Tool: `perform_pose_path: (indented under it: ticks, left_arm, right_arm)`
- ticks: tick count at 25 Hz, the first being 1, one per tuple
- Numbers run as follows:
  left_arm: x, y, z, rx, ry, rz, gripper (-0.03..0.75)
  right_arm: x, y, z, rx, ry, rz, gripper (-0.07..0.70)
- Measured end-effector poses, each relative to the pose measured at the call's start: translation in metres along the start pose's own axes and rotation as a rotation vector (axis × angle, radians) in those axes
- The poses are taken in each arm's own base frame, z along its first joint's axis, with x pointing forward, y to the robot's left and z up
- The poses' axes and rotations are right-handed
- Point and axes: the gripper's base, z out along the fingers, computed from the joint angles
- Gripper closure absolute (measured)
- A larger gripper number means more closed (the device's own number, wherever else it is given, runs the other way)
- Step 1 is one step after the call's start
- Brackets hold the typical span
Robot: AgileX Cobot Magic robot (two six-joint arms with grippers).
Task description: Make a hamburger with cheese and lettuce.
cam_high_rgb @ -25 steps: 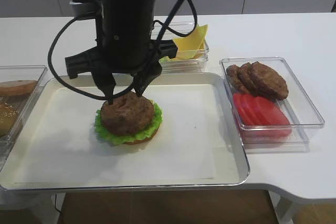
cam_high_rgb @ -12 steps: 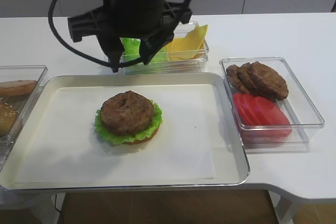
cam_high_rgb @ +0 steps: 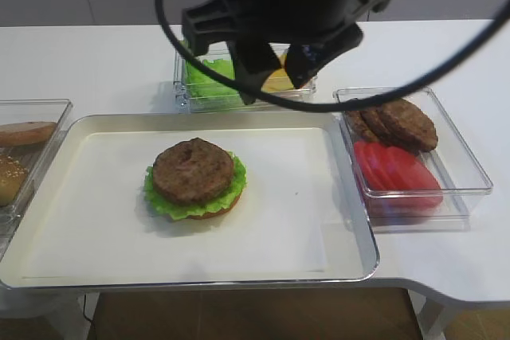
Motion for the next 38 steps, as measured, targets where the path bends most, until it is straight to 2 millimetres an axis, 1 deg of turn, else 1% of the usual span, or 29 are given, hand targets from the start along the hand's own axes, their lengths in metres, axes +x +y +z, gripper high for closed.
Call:
perform_pose_path:
  ticks: [9,14,18,25,32,34,38]
  left_arm:
    - [0.000,0.000,0.000,0.000,0.000,-0.020,0.232]
    - [0.000,0.000,0.000,0.000,0.000,-0.020,0.232]
    - [0.000,0.000,0.000,0.000,0.000,-0.020,0.232]
    - [0.000,0.000,0.000,0.000,0.000,-0.020,0.232]
    - [0.000,0.000,0.000,0.000,0.000,-0.020,0.232]
    - [0.000,0.000,0.000,0.000,0.000,-0.020,0.232]
    - [0.000,0.000,0.000,0.000,0.000,-0.022,0.232]
  right_arm:
    - [0.057,-0.023,-0.055,-0.026,-0.078,0.009,0.254]
    - [0.086,-0.033,-0.077,-0.044,-0.131,0.011,0.255]
    - [0.113,-0.043,-0.087,-0.051,-0.156,0.012,0.255]
    - [0.166,-0.069,-0.089,0.011,-0.203,-0.005,0.255]
    - [0.216,-0.093,-0.078,0.077,-0.241,-0.021,0.256]
    - [0.230,-0.100,-0.075,0.085,-0.262,-0.006,0.256]
    - [0.256,-0.114,-0.073,0.145,-0.322,0.079,0.257]
